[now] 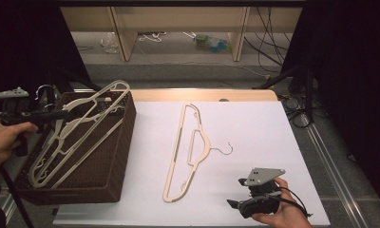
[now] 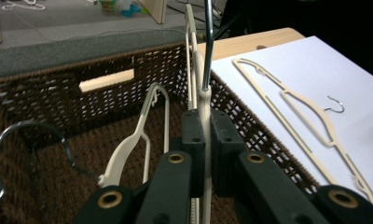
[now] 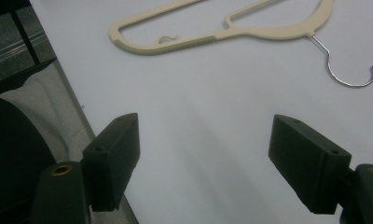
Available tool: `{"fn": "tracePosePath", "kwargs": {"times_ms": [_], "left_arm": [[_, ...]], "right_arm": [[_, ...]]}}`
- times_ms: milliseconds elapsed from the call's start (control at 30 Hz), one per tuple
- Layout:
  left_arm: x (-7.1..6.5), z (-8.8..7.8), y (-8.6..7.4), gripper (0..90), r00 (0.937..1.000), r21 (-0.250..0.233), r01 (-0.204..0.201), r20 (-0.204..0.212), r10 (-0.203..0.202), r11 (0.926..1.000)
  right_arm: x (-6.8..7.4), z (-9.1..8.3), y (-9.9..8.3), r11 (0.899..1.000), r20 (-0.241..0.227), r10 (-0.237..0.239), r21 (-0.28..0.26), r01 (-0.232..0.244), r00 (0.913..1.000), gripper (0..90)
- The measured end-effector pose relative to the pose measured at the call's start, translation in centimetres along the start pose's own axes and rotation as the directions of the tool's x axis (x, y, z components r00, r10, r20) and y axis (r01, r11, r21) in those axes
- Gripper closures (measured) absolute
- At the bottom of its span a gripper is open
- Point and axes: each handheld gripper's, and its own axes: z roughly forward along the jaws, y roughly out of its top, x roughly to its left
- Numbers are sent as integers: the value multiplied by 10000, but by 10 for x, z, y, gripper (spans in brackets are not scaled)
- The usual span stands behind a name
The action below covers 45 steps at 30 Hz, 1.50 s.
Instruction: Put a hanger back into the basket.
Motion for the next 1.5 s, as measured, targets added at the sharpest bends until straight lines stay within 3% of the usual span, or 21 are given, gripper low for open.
{"fn": "tracePosePath", "kwargs": {"times_ms": [500, 667, 767, 900, 933, 967, 1067, 1100, 1133, 1167, 1200, 1233, 1267, 1300, 1333, 1367, 1400, 1467, 1500], "left_arm": [[17, 7, -25, 858, 9979, 636, 617, 153, -628, 9961], [19, 15, -33, 852, 9955, 886, 936, 43, -944, 9917], [22, 23, -40, 843, 9928, 1344, 1194, -189, -1179, 9837], [25, 28, -45, 834, 9902, 1383, 1398, -247, -1377, 9805], [25, 30, -47, 828, 9900, 1498, 1403, -365, -1363, 9787], [27, 32, -49, 813, 9880, 1887, 1419, -878, -1272, 9717], [30, 30, -50, 770, 9862, 1814, 1492, -985, -1330, 9720], [30, 28, -51, 770, 9844, 1767, 1548, -1107, -1367, 9720], [29, 24, -51, 689, 9795, 1839, 1567, -1545, -1289, 9704], [29, 24, -51, 685, 9795, 1839, 1567, -1545, -1289, 9704], [27, 21, -51, 659, 9786, 2253, 1599, -1641, -1243, 9611], [27, 21, -51, 607, 9786, 2253, 1599, -1641, -1243, 9611], [23, 19, -51, 537, 9600, 2556, 1828, -2546, -1163, 9494], [21, 18, -50, 489, 9570, 2493, 1822, -2669, -1134, 9511], [21, 18, -50, 483, 9570, 2493, 1822, -2669, -1134, 9511], [20, 15, -49, 471, 9596, 2411, 1726, -2600, -1078, 9550], [17, 12, -48, 447, 9581, 2260, 1745, -2634, -1123, 9584], [11, 9, -44, 395, 9509, 1873, 1963, -2761, -1402, 9625], [7, 7, -43, 395, 9521, 1760, 2026, -2656, -1517, 9633]], "right_arm": [[0, 0, 0, 9998, -135, 48, 169, -46, 9999, 256], [-1, 1, 0, 9999, -119, 4, 167, -2, 9999, 256], [-1, 1, 0, 9999, -118, 9, 162, -7, 9999, 256], [-1, 1, 0, 9998, -151, 31, 174, -28, 9999, 256], [-1, 1, 0, 9999, -143, 17, 167, -14, 9999, 256], [-1, 1, 0, 9998, -153, 28, 172, -25, 9999, 256], [-1, 1, 0, 9998, -137, 70, 171, -67, 9999, 256], [-1, 1, 0, 9998, -137, 70, 171, -67, 9999, 256], [-1, 2, 0, 9998, -140, 53, 189, -51, 9999, 256], [-1, 2, 0, 9998, -152, 65, 201, -62, 9999, 256], [-2, 2, 0, 9998, -150, 40, 199, -37, 9999, 256], [-2, 2, 0, 9998, -150, 40, 199, -37, 9999, 256], [-1, 4, -1, 9999, -94, 93, 120, -91, 9999, 256], [-1, 4, -1, 9999, -99, 115, 119, -114, 9999, 256], [-1, 5, -1, 10000, -77, 35, 91, -35, 10000, 256], [-1, 5, -1, 9999, -59, 44, 94, -44, 10000, 256], [-1, 5, 0, 9999, -35, 51, 95, -51, 10000, 256], [-1, 6, 0, 10000, -45, 10, 93, -10, 10000, 256], [-1, 6, 0, 10000, -45, 10, 93, -10, 10000, 256]]}}
